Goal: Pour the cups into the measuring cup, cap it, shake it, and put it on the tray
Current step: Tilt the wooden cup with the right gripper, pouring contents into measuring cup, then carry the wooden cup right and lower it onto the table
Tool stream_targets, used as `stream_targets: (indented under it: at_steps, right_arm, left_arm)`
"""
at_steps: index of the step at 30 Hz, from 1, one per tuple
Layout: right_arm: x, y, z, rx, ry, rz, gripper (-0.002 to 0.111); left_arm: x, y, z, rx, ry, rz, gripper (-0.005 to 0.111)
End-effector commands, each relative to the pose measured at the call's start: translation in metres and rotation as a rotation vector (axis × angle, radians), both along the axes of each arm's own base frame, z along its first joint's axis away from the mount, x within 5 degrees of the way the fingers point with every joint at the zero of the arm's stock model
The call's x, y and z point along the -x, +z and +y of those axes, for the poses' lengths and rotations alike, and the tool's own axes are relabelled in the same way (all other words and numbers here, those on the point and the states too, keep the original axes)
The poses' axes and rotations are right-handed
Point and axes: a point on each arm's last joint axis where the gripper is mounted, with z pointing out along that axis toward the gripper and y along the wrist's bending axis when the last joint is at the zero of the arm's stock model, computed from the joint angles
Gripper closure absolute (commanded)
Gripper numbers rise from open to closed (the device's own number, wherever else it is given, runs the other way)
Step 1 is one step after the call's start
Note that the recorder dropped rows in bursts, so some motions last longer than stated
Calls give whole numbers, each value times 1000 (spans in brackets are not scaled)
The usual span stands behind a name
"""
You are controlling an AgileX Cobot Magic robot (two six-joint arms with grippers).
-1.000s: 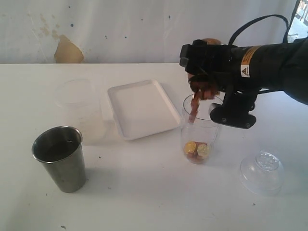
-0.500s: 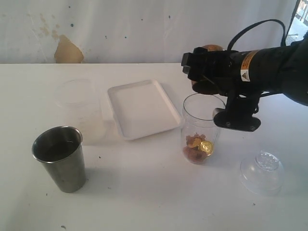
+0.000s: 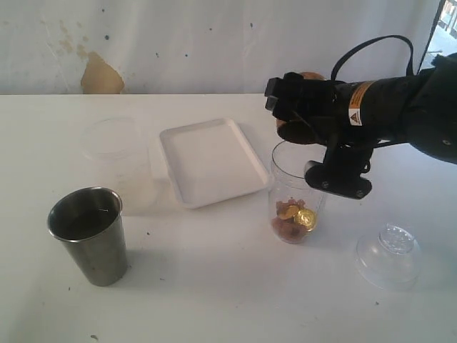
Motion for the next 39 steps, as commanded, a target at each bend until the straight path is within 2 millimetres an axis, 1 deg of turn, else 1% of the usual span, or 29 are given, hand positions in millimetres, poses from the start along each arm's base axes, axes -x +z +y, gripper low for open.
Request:
stream_targets:
  at_steps: [1,3,6,7,10,11,15,18,20,24,25,26,28,29,30,31,33,36,37,38,39]
  right_arm:
    - [3,3,-3,59,17,-15,108]
    - [2,5,-3,-59,-46,10,108]
    - [3,3,-5,57,-2,-2,108]
    - [3,5,-4,39,1,-15,108]
    - [3,10,-2,-163,-75,6,108]
    - [3,10,-2,-197,-94,17,108]
    - [4,12,-2,-216,-97,12,108]
    - [4,8,-4,-134,-94,29,108]
    - [4,11,-4,-274,-150,44,108]
    - [4,10,-5,-408,-230,92,108]
    - [4,11,-4,-544,-297,128,108]
    - [3,12,-4,-620,-331,144,108]
    - [-2,19,-12,-835,-424,160,108]
    - [-6,22,-19,-943,-480,165,108]
    - [-8,23,-25,-1006,-512,165,108]
    - [-11,25,-36,-1103,-569,164,108]
    - [-13,27,-46,-1197,-615,161,108]
    - [-17,33,-58,-1387,-643,146,108]
    - [-18,37,-63,-1484,-640,143,108]
    - [-20,43,-68,-1633,-625,145,108]
    - [-20,47,-70,-1722,-604,160,108]
  left_arm:
    - [0,-1,0,-3,-3,-9,106]
    - [0,-1,0,-3,-3,-9,106]
    - [0,-1,0,-3,-3,-9,106]
    - [0,-1,0,-3,-3,-9,106]
    - [0,-1,0,-3,-3,-9,106]
    - [0,-1,0,-3,-3,-9,106]
    - [0,-1,0,-3,-3,-9,106]
    - [0,-1,0,-3,-3,-9,106]
    - [0,-1,0,-3,-3,-9,106]
    - [0,-1,0,-3,-3,-9,106]
    - [0,-1,0,-3,-3,-9,106]
    - [0,-1,0,-3,-3,-9,106]
    - [0,-1,0,-3,-3,-9,106]
    - [0,-1,0,-3,-3,-9,106]
    - [0,-1,0,-3,-3,-9,106]
    - [0,-1,0,-3,-3,-9,106]
    - [0,-1,0,-3,-3,-9,106]
    - [0,-1,0,-3,-3,-9,106]
    - [0,-1,0,-3,-3,-9,106]
    - [0,-1,0,-3,-3,-9,106]
    - [0,-1,0,-3,-3,-9,106]
